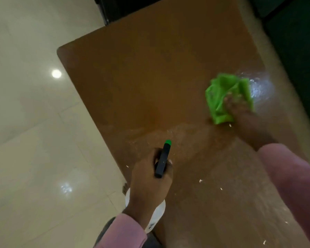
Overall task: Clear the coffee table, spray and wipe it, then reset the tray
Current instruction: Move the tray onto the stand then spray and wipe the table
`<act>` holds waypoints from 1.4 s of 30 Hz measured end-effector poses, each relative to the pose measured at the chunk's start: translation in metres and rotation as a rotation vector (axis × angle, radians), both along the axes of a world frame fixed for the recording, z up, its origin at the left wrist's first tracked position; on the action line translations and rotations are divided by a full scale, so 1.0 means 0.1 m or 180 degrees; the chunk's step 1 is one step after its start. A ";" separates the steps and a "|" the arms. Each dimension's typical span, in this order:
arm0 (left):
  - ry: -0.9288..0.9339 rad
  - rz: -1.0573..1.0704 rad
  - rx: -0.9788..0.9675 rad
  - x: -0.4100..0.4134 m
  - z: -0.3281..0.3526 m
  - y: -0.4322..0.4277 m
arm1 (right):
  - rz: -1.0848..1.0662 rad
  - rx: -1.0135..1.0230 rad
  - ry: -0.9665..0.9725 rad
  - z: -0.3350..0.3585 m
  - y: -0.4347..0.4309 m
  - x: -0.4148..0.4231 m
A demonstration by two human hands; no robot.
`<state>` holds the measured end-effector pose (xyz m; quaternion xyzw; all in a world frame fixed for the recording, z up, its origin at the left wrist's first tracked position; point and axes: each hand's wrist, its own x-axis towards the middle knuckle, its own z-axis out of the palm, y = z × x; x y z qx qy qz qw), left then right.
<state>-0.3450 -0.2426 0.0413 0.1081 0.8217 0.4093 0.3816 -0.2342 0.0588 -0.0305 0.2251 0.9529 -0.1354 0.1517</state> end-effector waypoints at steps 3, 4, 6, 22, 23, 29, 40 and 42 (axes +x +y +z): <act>0.0112 -0.0040 -0.0059 0.06 -0.06 -0.11 | -0.1655 -0.0285 -0.0364 0.16 0.45 0.02; 0.0144 -0.0026 -0.0099 0.08 -0.06 -0.14 | -0.1925 -0.0324 -0.0498 0.20 0.41 -0.07; 0.0193 0.0106 -0.0159 0.14 -0.04 -0.24 | -0.1970 -0.0370 -0.0379 0.22 0.12 -0.22; -0.0093 0.1026 -0.0119 0.60 -0.13 -0.89 | -0.1368 -0.0079 0.0199 -0.09 -1.13 -0.31; -0.0081 0.1115 -0.0153 0.62 -0.12 -0.94 | -0.1338 -0.0133 0.0296 -0.10 -1.36 -0.43; -0.0083 0.1453 -0.0251 0.68 0.02 -1.20 | 0.1590 -0.0700 0.0248 -0.26 -2.80 -0.21; -0.0157 0.1649 -0.0334 0.76 -0.03 -1.44 | 0.1088 -0.0166 -0.0116 0.04 -2.50 -1.90; -0.0134 0.1641 -0.0344 0.77 0.00 -1.48 | 0.1258 -0.0137 -0.0179 -0.02 -2.61 -1.72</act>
